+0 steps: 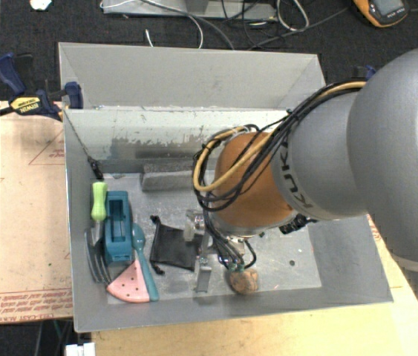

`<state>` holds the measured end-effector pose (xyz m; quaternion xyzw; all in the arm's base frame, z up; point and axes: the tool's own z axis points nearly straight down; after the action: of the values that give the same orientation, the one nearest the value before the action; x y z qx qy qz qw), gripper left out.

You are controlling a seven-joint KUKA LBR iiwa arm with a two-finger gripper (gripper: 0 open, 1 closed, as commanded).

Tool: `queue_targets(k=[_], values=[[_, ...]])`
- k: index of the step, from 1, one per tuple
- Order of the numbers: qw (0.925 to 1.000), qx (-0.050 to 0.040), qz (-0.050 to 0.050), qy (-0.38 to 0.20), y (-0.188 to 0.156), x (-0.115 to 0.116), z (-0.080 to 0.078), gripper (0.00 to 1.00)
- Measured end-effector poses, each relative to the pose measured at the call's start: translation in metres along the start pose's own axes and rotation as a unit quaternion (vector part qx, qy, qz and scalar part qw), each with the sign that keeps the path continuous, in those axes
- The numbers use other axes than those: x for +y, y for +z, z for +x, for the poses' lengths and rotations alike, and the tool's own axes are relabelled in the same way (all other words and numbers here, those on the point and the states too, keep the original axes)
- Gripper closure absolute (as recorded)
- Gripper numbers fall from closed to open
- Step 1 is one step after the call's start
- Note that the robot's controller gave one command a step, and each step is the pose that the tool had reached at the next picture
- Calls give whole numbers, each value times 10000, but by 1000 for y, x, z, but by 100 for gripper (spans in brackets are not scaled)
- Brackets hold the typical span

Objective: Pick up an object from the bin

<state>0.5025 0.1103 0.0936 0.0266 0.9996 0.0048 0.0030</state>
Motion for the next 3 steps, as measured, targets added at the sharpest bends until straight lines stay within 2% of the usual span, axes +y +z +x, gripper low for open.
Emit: queue_targets(k=[1,2,3], values=[[9986,-12,-7,528,23,16,20,100],[9986,-12,-8,531,23,16,20,100],[9999,4,0,-127,-29,28,11,100]])
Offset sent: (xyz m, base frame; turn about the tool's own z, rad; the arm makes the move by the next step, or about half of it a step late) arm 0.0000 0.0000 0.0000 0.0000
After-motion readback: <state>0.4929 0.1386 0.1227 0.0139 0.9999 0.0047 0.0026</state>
